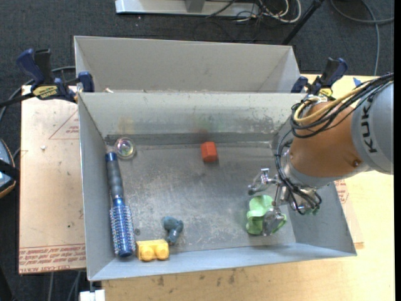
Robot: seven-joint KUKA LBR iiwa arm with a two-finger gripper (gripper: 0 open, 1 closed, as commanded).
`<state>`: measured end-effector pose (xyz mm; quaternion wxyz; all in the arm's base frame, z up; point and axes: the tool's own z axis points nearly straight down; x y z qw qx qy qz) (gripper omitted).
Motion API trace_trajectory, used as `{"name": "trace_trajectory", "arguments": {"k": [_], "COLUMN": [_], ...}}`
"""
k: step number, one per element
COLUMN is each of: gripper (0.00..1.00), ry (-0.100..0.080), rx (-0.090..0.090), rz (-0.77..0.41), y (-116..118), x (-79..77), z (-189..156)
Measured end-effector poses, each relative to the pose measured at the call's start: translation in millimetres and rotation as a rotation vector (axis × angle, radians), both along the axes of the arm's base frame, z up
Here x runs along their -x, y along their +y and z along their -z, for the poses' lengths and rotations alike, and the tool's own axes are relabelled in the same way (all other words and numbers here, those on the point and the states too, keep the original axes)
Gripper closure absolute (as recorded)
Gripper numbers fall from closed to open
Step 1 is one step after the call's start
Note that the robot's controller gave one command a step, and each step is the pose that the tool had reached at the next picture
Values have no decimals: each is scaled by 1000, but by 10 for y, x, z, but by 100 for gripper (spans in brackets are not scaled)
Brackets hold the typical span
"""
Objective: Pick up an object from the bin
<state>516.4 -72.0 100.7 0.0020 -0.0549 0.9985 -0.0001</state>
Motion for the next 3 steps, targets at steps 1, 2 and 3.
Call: {"name": "trace_trajectory", "arguments": {"k": [1, 2, 3], "gripper": [0, 0, 0], "ry": [4, -8, -11], "rx": [-1, 2, 1], "rz": [-198, -469, -589], "y": [46, 48, -66], "x": [65, 67, 52], "z": [13, 270, 268]}}
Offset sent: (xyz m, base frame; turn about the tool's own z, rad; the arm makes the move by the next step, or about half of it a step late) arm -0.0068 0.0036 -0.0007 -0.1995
